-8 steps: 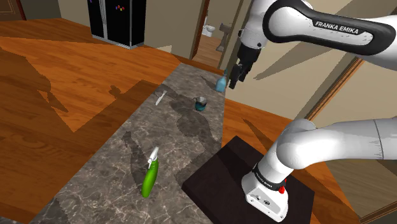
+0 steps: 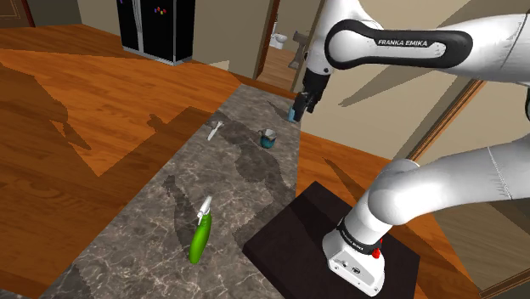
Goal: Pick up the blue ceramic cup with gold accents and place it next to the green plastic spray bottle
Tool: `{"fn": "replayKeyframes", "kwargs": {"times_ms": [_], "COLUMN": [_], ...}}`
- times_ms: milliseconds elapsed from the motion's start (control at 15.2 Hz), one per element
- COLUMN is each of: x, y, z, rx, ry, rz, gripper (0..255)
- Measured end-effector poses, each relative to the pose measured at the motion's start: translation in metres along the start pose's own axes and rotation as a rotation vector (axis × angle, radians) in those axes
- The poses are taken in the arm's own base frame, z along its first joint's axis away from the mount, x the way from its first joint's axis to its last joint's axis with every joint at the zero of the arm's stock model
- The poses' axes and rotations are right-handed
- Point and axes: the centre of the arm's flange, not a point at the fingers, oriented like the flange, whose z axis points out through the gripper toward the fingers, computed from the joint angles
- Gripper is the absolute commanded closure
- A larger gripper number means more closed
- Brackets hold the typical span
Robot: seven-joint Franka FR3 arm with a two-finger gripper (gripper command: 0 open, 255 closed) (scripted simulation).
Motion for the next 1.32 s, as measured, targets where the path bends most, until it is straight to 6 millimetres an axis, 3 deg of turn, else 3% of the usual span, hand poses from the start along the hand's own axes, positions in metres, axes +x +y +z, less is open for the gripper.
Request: {"fn": "replayKeyframes", "kwargs": {"times_ms": [1320], "x": [0.16], "y": [0.116], "z": [0.183], "rx": [0.027], "ry": [-0.02], "rz": [0.083], "gripper": [0]}}
